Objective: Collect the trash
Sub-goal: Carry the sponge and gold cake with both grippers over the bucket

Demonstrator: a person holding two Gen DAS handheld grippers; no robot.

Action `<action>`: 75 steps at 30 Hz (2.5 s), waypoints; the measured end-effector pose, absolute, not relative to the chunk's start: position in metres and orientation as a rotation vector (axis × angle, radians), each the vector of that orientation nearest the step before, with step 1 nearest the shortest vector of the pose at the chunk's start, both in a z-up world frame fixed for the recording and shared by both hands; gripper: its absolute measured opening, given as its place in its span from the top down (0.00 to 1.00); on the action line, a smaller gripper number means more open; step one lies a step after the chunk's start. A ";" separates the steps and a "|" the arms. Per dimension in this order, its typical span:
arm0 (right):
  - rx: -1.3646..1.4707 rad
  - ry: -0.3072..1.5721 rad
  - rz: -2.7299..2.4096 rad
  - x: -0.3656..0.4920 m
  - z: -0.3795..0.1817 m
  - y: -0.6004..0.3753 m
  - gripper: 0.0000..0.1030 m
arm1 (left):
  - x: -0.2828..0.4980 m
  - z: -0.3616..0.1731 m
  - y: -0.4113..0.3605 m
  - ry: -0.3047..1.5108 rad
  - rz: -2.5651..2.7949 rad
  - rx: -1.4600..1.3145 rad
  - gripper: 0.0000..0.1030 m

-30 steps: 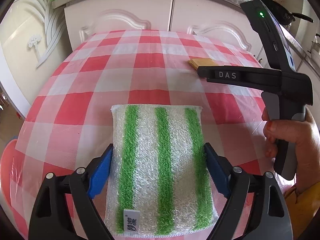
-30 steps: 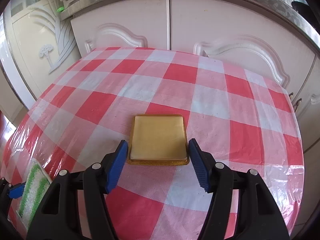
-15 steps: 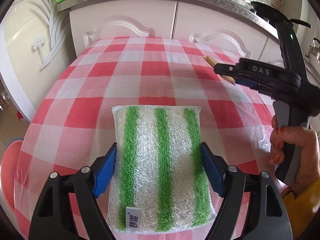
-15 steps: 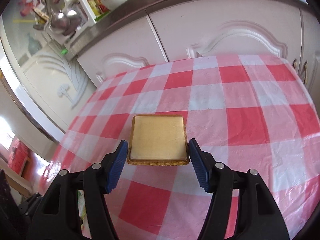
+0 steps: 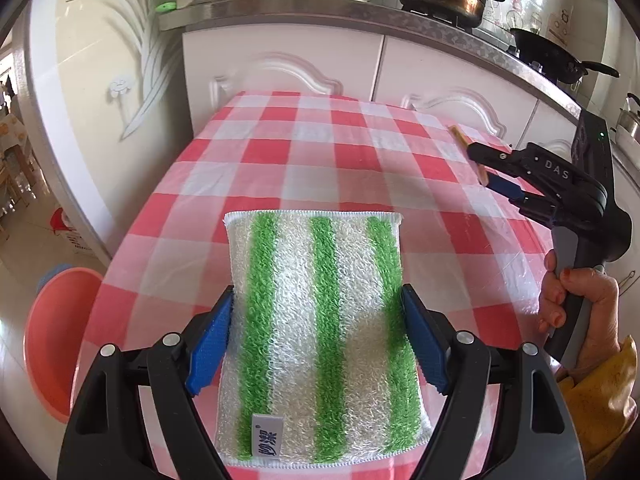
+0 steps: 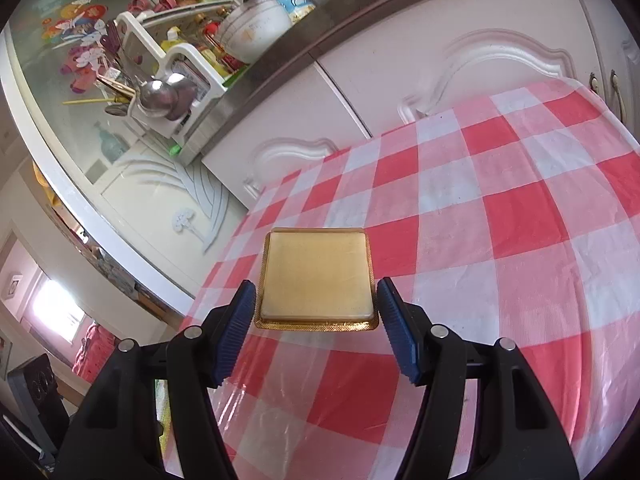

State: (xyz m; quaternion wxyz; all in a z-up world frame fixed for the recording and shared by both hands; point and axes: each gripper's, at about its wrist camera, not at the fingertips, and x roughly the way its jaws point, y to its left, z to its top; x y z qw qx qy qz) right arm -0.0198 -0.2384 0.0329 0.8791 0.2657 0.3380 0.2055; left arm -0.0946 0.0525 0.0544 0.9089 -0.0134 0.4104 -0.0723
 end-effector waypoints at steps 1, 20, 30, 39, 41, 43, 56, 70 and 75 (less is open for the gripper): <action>0.563 0.696 0.430 -0.023 0.034 -0.239 0.39 | -0.097 0.055 0.057 0.842 -0.146 -0.027 0.23; 0.540 0.675 0.330 -0.136 0.064 -0.196 0.38 | -0.147 0.054 0.116 0.784 -0.259 -0.054 0.23; 0.473 0.756 0.248 -0.188 0.082 -0.193 0.38 | -0.174 0.056 0.120 0.756 -0.291 -0.073 0.23; 0.471 0.745 0.307 -0.187 0.103 -0.192 0.39 | -0.182 0.082 0.140 0.694 -0.217 -0.121 0.23; 0.485 0.748 0.345 -0.179 0.104 -0.185 0.39 | -0.181 0.084 0.150 0.693 -0.188 -0.134 0.23; 0.480 0.751 0.375 -0.172 0.106 -0.174 0.39 | -0.181 0.085 0.161 0.688 -0.159 -0.141 0.23; 0.342 0.805 0.633 -0.131 0.112 -0.062 0.39 | -0.185 0.082 0.266 0.665 0.087 -0.244 0.23; 0.218 0.874 0.926 -0.112 0.122 0.079 0.38 | -0.192 0.077 0.352 0.638 0.271 -0.327 0.23; 0.190 0.894 0.992 -0.107 0.122 0.121 0.38 | -0.191 0.070 0.372 0.637 0.303 -0.360 0.23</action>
